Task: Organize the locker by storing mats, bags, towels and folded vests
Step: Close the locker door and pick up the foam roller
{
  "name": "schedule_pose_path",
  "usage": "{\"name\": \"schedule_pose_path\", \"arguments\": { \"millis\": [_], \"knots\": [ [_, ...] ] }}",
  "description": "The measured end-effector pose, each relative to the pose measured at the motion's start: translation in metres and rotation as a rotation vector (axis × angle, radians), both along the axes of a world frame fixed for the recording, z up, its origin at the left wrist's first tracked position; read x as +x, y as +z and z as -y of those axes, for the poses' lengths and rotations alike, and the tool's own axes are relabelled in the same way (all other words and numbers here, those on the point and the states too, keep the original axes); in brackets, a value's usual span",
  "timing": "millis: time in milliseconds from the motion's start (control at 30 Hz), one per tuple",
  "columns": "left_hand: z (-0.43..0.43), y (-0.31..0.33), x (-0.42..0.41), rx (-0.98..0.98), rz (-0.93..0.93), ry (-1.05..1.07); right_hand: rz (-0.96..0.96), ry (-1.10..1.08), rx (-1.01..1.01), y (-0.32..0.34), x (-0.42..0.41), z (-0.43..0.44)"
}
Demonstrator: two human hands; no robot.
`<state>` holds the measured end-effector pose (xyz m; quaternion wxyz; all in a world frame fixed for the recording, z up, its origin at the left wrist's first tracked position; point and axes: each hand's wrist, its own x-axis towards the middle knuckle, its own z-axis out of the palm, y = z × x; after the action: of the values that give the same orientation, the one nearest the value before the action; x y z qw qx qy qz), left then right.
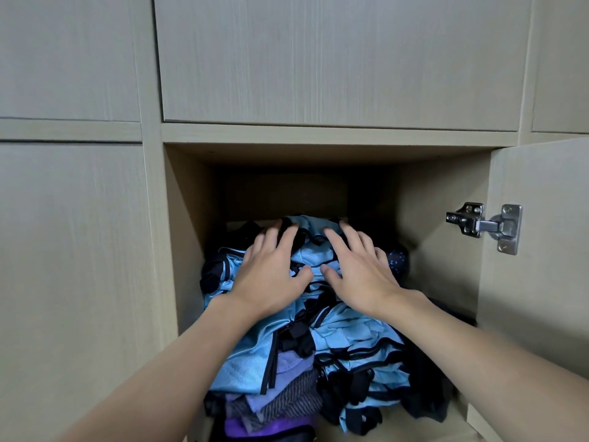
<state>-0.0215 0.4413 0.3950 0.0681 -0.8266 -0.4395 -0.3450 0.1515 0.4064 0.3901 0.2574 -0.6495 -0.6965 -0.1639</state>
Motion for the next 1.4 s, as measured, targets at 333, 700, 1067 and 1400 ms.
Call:
{"name": "schedule_pose_path", "arguments": {
  "millis": [333, 700, 1067, 1400],
  "knots": [
    [0.056, 0.015, 0.026, 0.038, 0.049, -0.263, -0.096, -0.155, 0.121, -0.005, 0.019, 0.109],
    [0.212, 0.037, 0.114, 0.102, 0.053, -0.776, -0.181, -0.614, 0.400, -0.015, 0.059, 0.337],
    [0.347, 0.043, 0.173, 0.156, -0.005, -1.002, -0.279, -0.702, 0.616, -0.011, 0.091, 0.455],
    [0.375, 0.048, 0.145, 0.198, 0.046, -1.133, -0.720, -0.465, 0.529, -0.031, 0.046, 0.479]
  ]
}}
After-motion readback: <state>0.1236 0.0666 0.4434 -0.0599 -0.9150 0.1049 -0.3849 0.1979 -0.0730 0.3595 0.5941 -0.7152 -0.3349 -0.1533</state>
